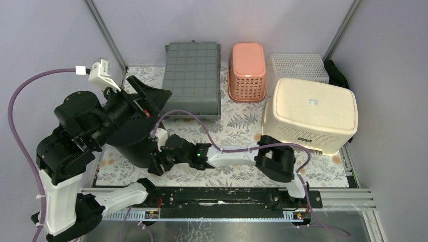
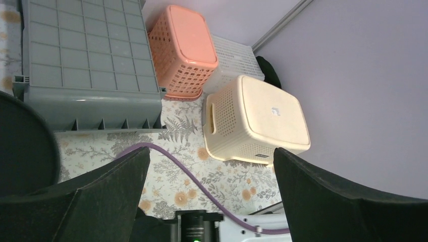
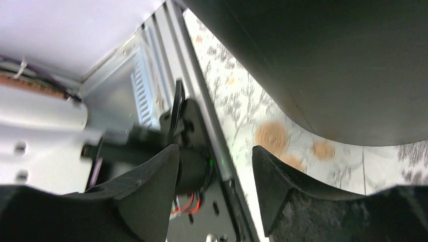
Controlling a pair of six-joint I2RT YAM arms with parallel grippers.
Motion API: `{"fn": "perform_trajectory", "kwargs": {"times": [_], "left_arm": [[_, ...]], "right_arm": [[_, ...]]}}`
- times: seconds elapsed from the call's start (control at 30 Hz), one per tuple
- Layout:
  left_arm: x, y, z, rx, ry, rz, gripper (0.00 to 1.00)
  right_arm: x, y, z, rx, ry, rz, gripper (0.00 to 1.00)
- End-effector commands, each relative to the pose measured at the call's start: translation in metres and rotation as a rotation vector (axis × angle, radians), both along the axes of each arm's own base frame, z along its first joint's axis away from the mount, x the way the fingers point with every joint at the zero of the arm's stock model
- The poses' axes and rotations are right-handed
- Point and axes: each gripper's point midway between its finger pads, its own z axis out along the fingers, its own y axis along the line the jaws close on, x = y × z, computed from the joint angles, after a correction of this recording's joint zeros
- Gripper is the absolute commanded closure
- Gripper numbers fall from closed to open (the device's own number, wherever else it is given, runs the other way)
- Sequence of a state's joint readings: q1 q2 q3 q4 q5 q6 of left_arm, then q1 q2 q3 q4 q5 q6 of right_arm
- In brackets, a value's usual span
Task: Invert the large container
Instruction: Move the container to the center of the board.
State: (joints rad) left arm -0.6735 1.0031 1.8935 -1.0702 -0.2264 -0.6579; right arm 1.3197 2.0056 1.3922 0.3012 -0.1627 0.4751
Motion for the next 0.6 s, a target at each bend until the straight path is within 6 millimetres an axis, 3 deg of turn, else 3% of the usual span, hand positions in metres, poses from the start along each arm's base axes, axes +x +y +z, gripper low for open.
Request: {"fn": "perform_trajectory", "kwargs": {"times": [0.0, 0.17, 0.23, 0.4, 0.57], "left_arm": [[-0.008, 0.0, 0.013, -0.035, -0.026, -0.025, 0.0], [-0.009, 0.0, 0.011, -0.037, -0.02, -0.027, 0.0], [-0.008, -0.001, 0.009, -0.033, -0.015, -0.027, 0.0], [-0.005, -0.004, 0.002, -0.028, 0.001, -0.025, 0.0], [0.003, -0.005, -0.012, -0.003, 0.025, -0.006, 0.0]], "right_arm": [[0.036, 0.038, 0.012, 0.01, -0.111, -0.048, 0.36], [0.072, 0.074, 0.016, 0.044, -0.114, -0.059, 0.35], [0.085, 0.079, 0.009, 0.03, -0.124, -0.073, 0.35], [0.145, 0.067, -0.008, -0.023, -0.091, -0.234, 0.32], [0.19, 0.048, -0.001, -0.033, -0.151, -0.341, 0.3]]}}
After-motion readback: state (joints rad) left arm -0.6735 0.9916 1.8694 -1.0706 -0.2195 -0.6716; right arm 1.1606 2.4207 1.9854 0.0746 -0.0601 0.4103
